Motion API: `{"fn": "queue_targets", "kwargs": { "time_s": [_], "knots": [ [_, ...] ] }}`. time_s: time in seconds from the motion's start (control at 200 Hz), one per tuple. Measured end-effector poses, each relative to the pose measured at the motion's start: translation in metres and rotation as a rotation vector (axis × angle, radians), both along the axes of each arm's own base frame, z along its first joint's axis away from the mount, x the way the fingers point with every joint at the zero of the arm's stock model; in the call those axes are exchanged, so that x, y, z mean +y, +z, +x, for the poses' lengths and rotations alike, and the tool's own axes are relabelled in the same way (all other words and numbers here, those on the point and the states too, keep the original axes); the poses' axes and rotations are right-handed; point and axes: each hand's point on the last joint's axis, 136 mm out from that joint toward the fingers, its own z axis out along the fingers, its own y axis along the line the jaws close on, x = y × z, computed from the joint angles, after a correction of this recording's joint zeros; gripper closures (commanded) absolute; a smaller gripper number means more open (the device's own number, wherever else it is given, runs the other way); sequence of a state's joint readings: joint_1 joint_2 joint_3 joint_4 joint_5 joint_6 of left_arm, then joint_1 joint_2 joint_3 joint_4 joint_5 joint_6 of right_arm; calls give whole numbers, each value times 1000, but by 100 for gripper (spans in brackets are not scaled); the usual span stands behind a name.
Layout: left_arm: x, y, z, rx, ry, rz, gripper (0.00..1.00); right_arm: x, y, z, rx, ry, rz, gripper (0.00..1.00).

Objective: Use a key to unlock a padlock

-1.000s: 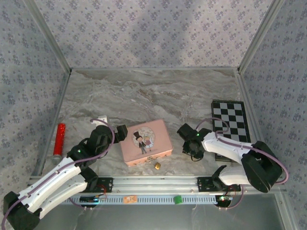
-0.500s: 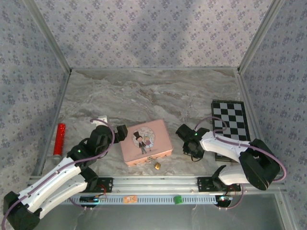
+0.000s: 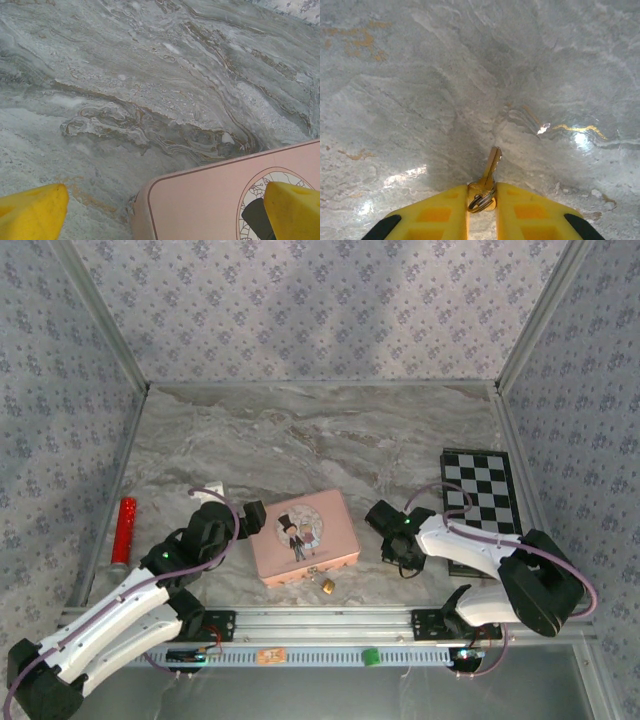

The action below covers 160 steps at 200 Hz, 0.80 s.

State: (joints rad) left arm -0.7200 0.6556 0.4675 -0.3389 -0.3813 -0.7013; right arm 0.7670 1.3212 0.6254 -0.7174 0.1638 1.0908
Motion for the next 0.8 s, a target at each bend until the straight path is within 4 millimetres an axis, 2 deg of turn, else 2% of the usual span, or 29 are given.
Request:
{"fn": "queue_targets", "kwargs": {
  "time_s": [0.345,0.8],
  "knots": [
    [0,-2,0,5,0,4,0,-1,2,1,-19,19,-29,84],
    [0,-2,0,5,0,5,0,-1,5,3,-34,33,-37,100]
  ]
}}
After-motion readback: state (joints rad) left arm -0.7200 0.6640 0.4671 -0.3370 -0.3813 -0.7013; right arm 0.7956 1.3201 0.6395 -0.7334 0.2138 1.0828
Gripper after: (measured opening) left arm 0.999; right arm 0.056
